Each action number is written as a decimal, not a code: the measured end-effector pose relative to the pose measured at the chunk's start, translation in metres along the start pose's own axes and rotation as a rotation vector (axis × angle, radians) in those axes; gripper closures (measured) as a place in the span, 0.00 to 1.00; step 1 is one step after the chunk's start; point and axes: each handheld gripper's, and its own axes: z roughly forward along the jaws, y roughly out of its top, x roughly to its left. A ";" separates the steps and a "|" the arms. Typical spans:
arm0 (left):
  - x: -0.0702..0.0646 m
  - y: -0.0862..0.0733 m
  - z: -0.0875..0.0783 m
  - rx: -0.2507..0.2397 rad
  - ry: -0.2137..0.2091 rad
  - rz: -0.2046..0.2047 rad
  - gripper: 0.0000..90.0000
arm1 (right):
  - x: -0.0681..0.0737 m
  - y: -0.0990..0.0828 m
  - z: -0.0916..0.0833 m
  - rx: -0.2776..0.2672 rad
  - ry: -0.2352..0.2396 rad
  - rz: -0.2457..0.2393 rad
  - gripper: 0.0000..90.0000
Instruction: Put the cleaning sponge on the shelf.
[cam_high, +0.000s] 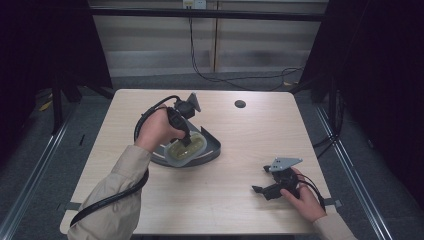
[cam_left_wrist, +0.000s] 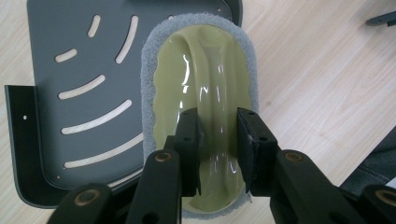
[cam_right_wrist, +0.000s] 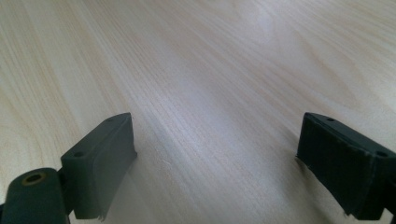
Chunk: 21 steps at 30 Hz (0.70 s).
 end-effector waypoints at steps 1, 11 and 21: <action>0.002 0.000 0.000 0.001 0.001 -0.005 0.79 | 0.000 0.000 0.000 0.000 0.000 0.000 0.12; 0.012 0.000 0.000 -0.016 0.022 -0.029 0.79 | 0.000 0.000 0.000 0.000 0.000 0.000 0.12; 0.024 0.000 0.001 -0.028 0.036 -0.049 0.79 | 0.000 0.000 0.000 0.000 0.000 -0.001 0.12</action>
